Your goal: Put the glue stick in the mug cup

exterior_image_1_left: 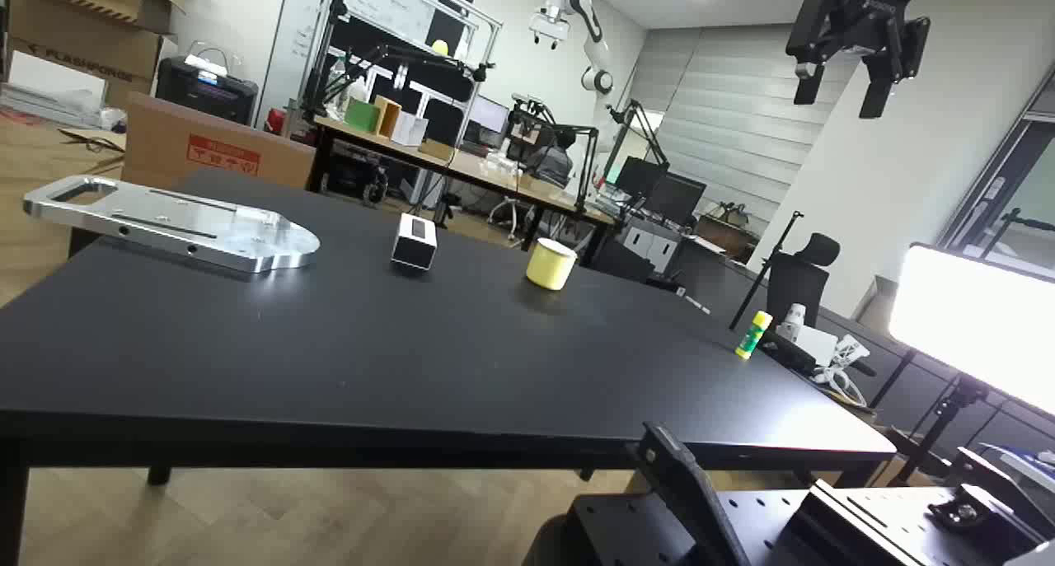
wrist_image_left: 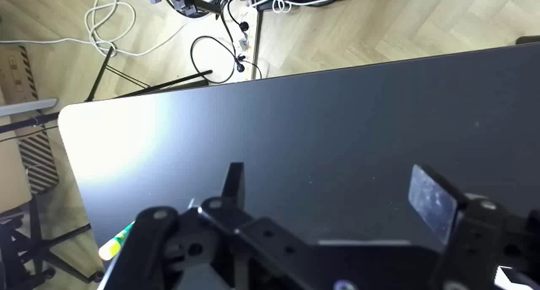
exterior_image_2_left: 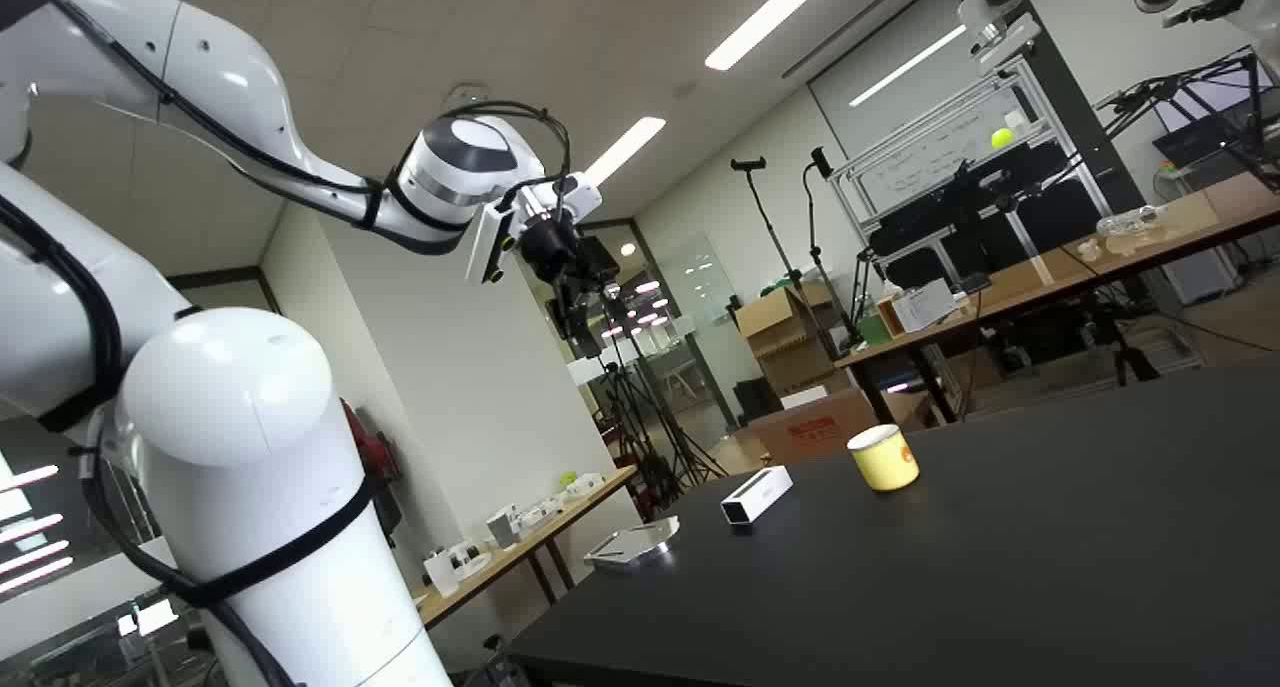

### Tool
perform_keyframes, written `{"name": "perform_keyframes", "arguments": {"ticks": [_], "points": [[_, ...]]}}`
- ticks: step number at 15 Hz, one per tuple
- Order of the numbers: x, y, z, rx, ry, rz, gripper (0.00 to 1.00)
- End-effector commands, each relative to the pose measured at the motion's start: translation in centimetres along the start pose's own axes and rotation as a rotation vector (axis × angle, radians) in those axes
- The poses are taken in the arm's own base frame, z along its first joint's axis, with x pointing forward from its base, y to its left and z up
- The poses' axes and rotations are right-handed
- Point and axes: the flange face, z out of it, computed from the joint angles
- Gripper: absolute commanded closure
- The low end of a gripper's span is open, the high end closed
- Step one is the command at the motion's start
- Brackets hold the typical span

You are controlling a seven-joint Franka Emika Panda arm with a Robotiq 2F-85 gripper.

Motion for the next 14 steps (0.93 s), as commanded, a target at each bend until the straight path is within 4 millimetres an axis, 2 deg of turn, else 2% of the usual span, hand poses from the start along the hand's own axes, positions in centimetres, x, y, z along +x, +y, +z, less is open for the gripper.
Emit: {"name": "perform_keyframes", "arguments": {"ticks": [1, 8, 11, 14], "points": [[0.0, 0.0, 0.0, 0.0, -0.001, 0.0, 0.0], [0.0, 0.0, 0.0, 0.0, -0.001, 0.0, 0.0], [0.9, 3.1, 1.2, 0.007, 0.087, -0.095, 0.0], [1.6, 8.4, 3.9, 0.02, 0.197, -0.213, 0.0]]}}
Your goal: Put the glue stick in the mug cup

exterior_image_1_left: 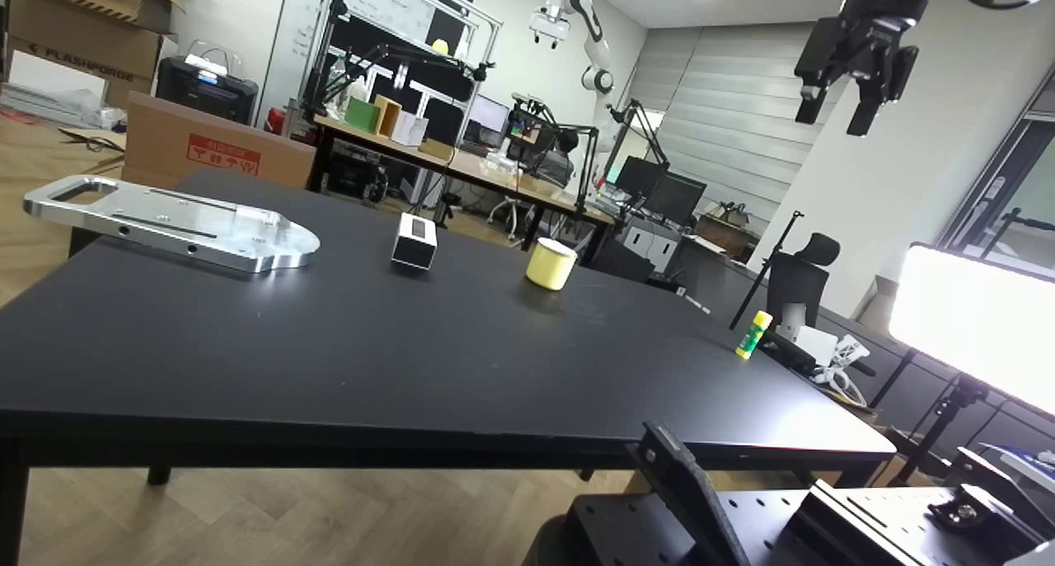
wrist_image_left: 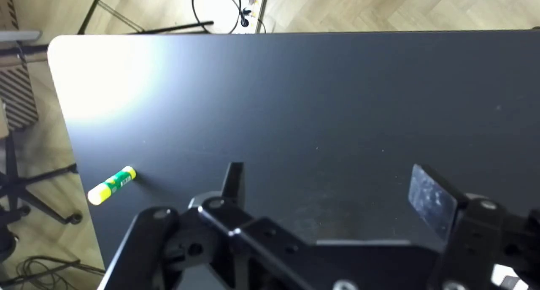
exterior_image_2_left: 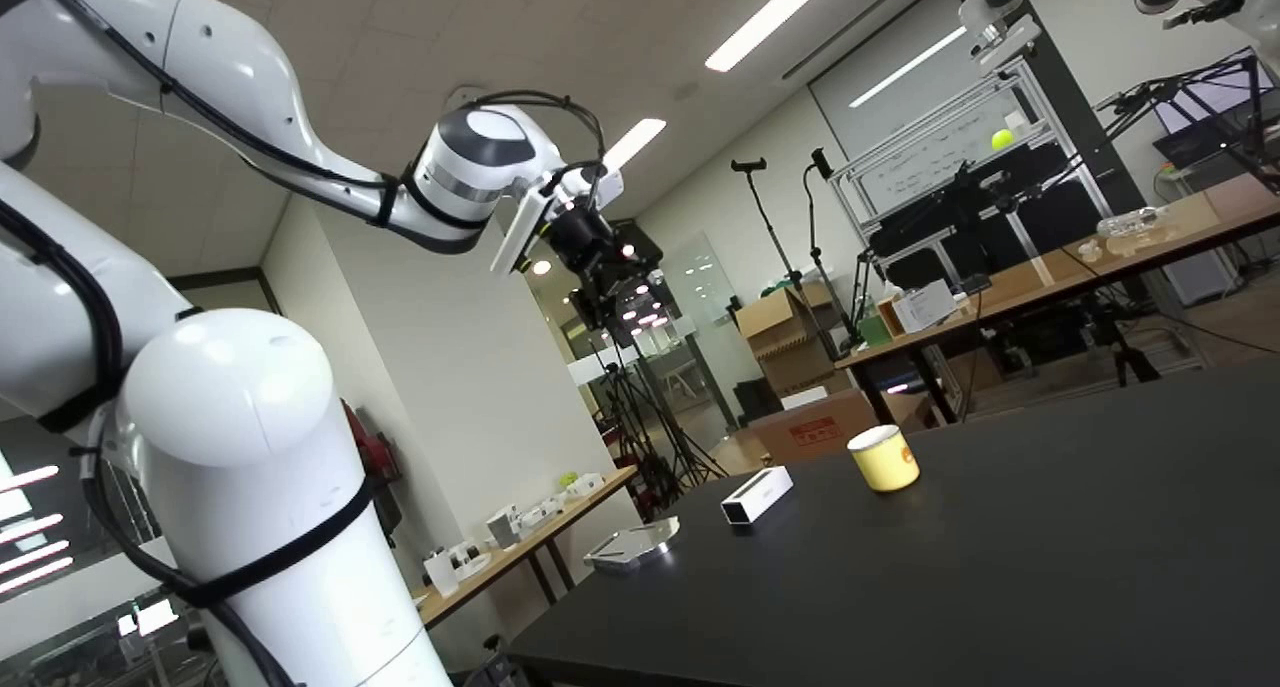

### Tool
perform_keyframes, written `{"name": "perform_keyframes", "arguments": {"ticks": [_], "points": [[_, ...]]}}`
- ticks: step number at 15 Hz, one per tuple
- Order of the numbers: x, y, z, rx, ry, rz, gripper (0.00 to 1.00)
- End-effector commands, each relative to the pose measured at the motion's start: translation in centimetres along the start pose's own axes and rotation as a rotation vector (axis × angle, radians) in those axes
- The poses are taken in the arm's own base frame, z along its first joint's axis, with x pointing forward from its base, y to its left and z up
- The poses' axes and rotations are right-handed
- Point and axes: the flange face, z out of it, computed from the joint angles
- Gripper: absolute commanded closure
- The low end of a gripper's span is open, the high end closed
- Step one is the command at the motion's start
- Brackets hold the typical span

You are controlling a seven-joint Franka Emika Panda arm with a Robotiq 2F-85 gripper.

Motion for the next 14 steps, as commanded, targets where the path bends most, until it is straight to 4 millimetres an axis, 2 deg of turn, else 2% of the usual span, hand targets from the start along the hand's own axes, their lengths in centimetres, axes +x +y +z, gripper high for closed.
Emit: {"name": "perform_keyframes", "arguments": {"ticks": [1, 6, 10, 11, 12, 14], "points": [[-1.1, 6.3, 3.1, 0.027, 0.097, -0.097, 0.0], [-4.6, 17.6, 9.8, 0.13, 0.118, -0.024, 0.0], [-8.2, 24.6, 15.0, 0.156, 0.03, 0.128, 0.0], [-8.0, 22.5, 13.2, 0.159, 0.068, 0.069, 0.0], [-8.7, 23.3, 14.0, 0.16, 0.052, 0.082, 0.0], [-8.5, 23.1, 14.1, 0.158, 0.051, 0.071, 0.0]]}}
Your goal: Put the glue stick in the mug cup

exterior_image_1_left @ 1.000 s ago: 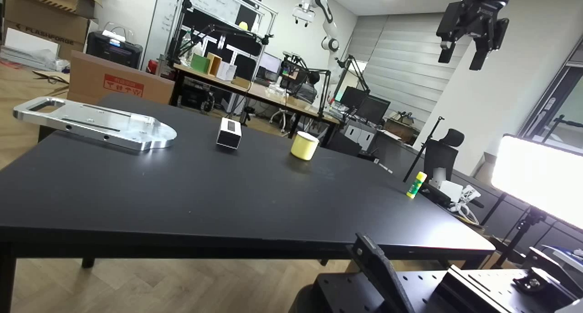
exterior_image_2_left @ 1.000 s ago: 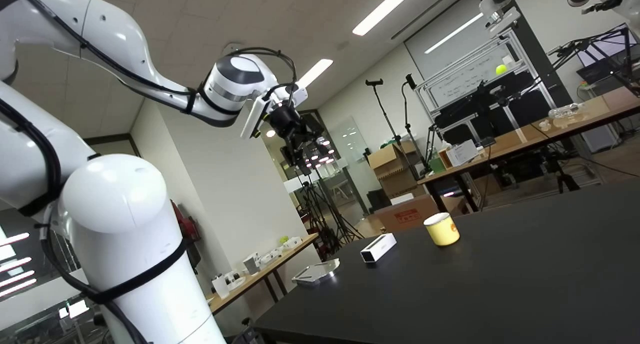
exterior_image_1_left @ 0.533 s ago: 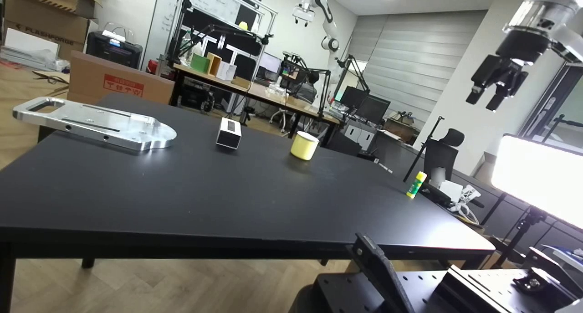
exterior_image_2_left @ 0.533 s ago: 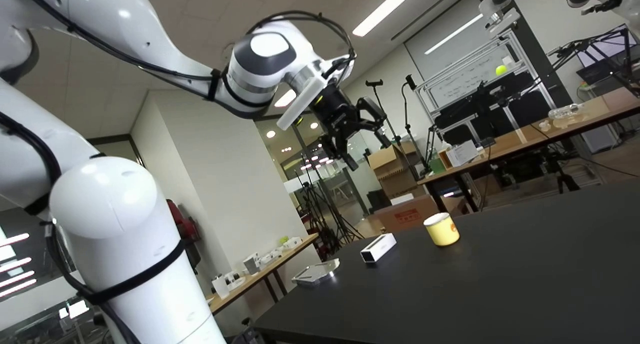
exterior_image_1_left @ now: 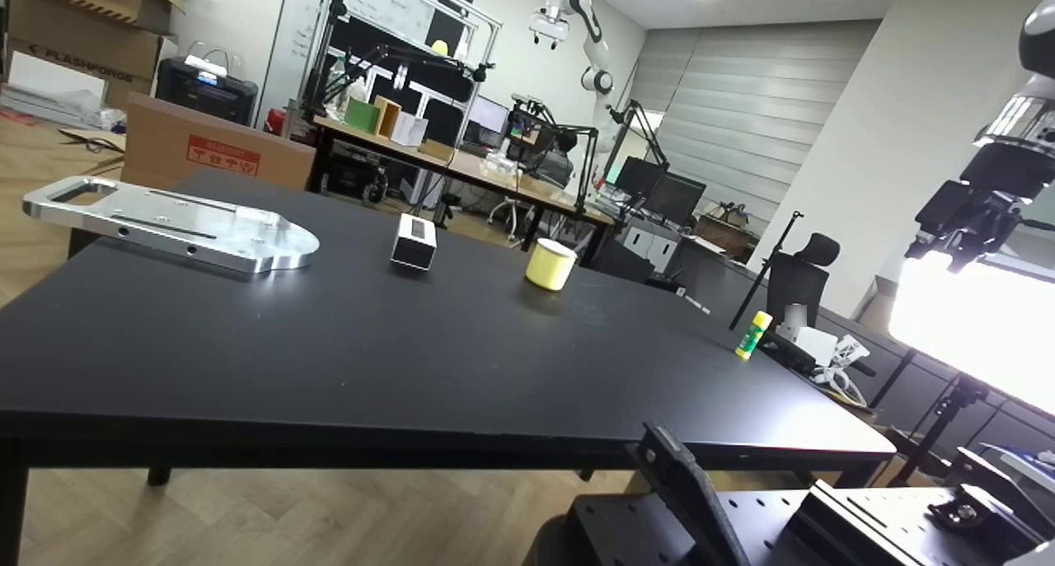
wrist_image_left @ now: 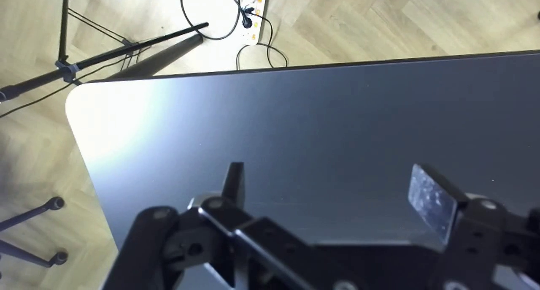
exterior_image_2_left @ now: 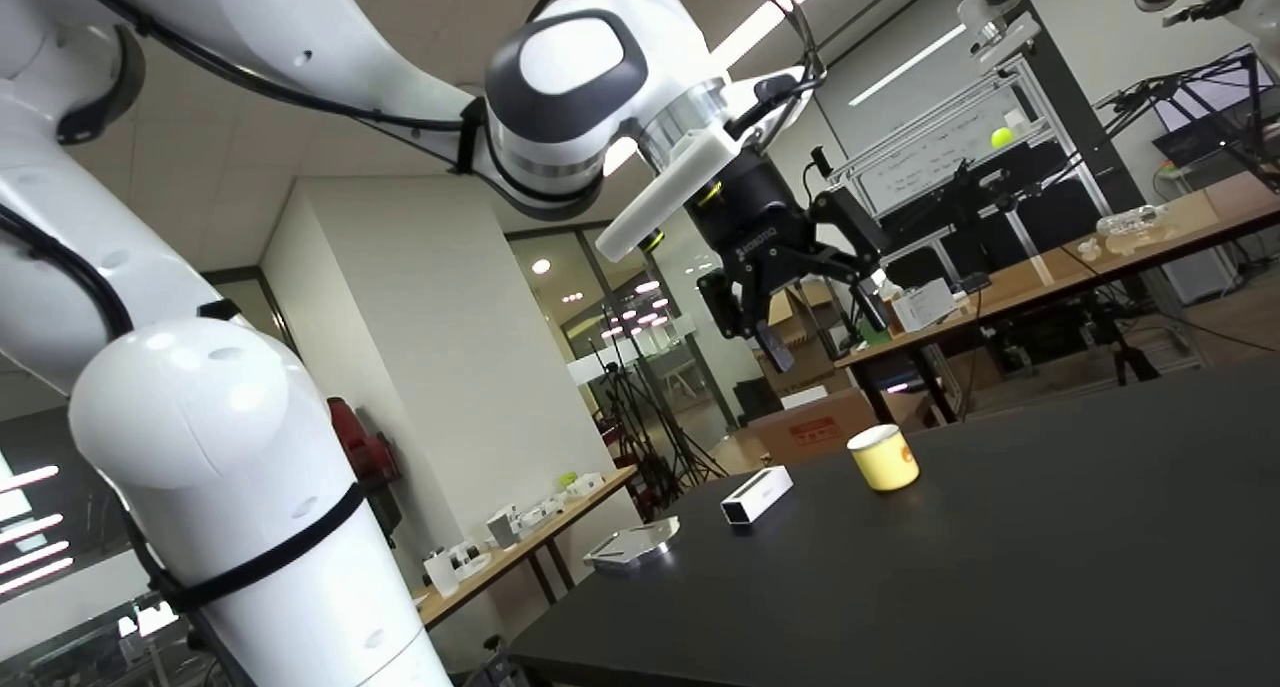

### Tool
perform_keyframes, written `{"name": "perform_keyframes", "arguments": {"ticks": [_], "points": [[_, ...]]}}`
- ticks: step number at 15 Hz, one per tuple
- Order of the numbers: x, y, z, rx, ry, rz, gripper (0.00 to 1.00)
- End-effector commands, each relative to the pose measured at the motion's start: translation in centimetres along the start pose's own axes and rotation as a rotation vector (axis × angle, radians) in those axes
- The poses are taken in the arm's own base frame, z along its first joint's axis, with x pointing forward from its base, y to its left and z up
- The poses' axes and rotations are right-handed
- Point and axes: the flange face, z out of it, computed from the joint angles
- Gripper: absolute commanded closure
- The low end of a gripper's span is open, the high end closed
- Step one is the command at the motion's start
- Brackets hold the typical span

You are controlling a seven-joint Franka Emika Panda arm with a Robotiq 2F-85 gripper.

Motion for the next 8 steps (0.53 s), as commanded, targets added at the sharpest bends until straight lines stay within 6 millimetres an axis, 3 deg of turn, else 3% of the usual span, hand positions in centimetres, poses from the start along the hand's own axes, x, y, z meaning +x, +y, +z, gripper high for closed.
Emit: {"name": "perform_keyframes", "arguments": {"ticks": [1, 7, 8], "points": [[0.3, -0.4, -0.2, -0.002, 0.003, -0.009, 0.0], [0.4, -0.6, -0.4, -0.004, 0.007, -0.016, 0.0], [1.8, -0.2, -0.2, -0.009, 0.018, -0.018, 0.0]]}}
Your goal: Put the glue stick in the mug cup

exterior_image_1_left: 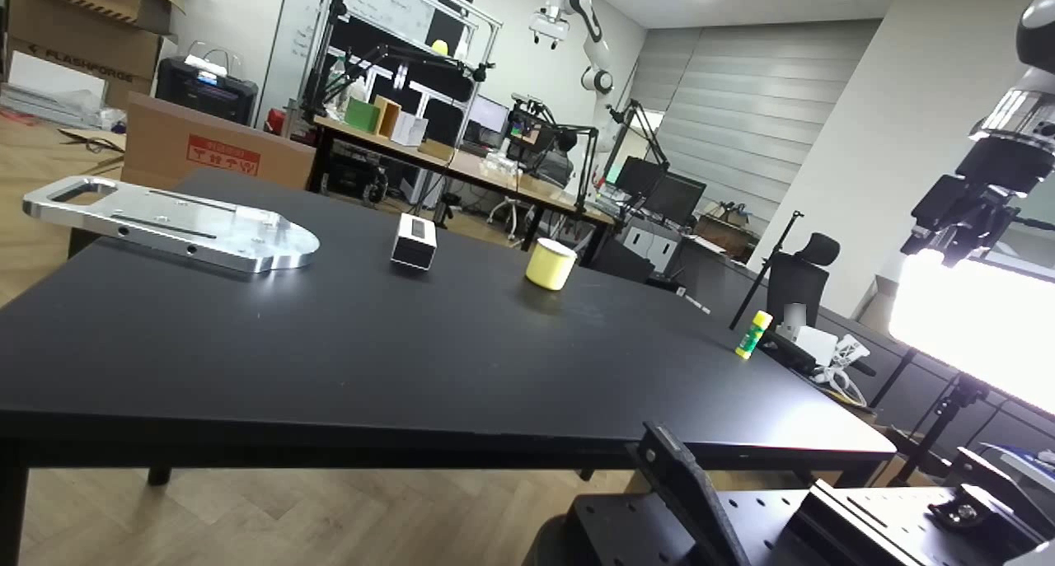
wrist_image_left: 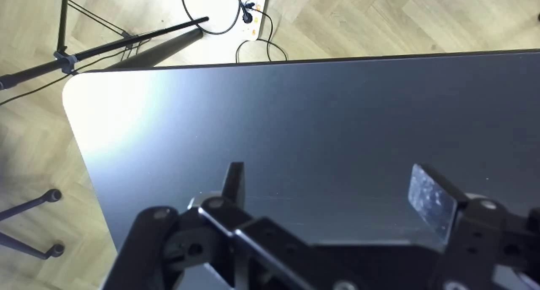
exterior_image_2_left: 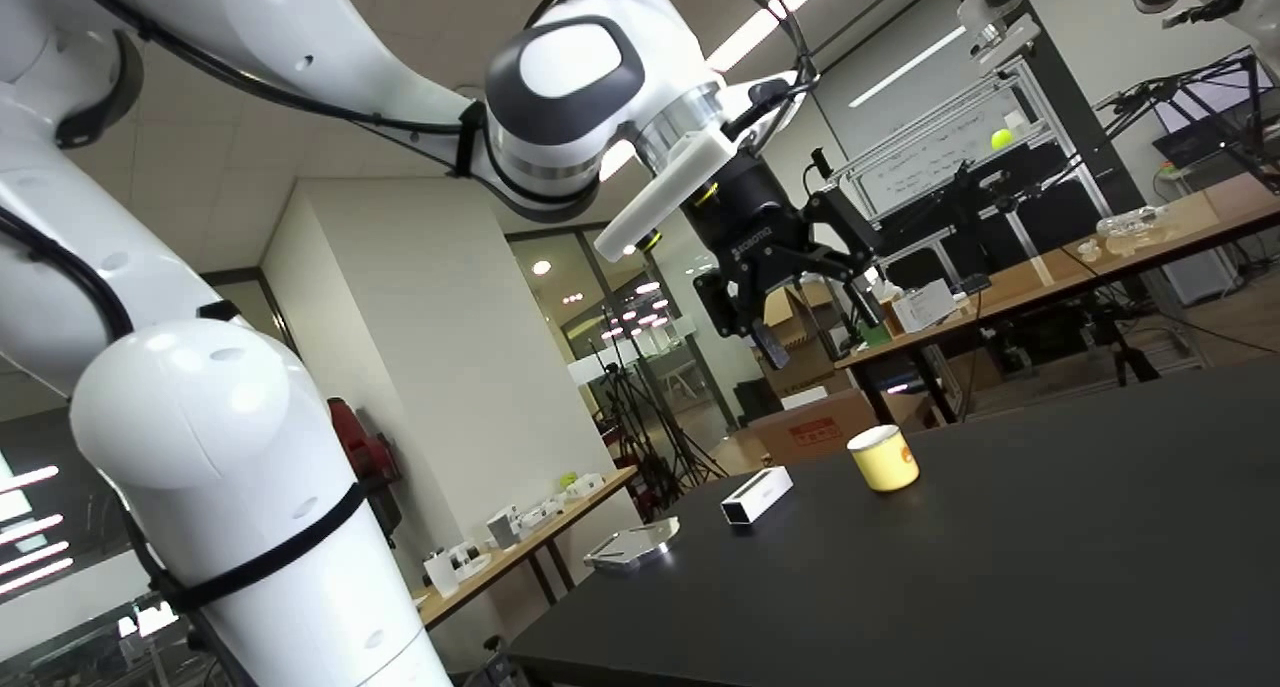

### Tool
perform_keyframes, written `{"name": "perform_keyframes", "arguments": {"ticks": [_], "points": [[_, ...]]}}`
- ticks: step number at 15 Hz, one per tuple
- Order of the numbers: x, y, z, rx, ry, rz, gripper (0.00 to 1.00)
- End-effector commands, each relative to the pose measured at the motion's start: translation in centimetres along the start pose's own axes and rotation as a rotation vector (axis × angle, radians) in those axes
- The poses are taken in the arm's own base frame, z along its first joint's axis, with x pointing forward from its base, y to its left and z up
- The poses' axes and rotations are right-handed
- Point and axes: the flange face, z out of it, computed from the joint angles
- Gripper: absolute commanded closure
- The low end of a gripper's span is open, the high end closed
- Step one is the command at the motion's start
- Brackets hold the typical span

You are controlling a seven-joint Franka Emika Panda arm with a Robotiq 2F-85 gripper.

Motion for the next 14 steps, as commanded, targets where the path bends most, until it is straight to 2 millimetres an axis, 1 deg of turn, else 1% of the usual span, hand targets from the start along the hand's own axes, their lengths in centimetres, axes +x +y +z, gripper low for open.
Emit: {"name": "perform_keyframes", "arguments": {"ticks": [1, 6, 9, 11, 13, 14], "points": [[2.7, 0.8, 0.3, -0.005, 0.018, 0.008, 0.0], [10.2, 2.5, 1.4, -0.018, 0.07, 0.051, 0.0], [15.0, 4.2, 2.5, 0.004, 0.082, 0.095, 0.0], [17.7, 6.0, 3.1, 0.012, 0.097, 0.148, 0.0], [19.8, 8.4, 3.6, 0.008, 0.111, 0.214, 0.0], [20.6, 10.0, 3.7, 0.008, 0.121, 0.255, 0.0]]}}
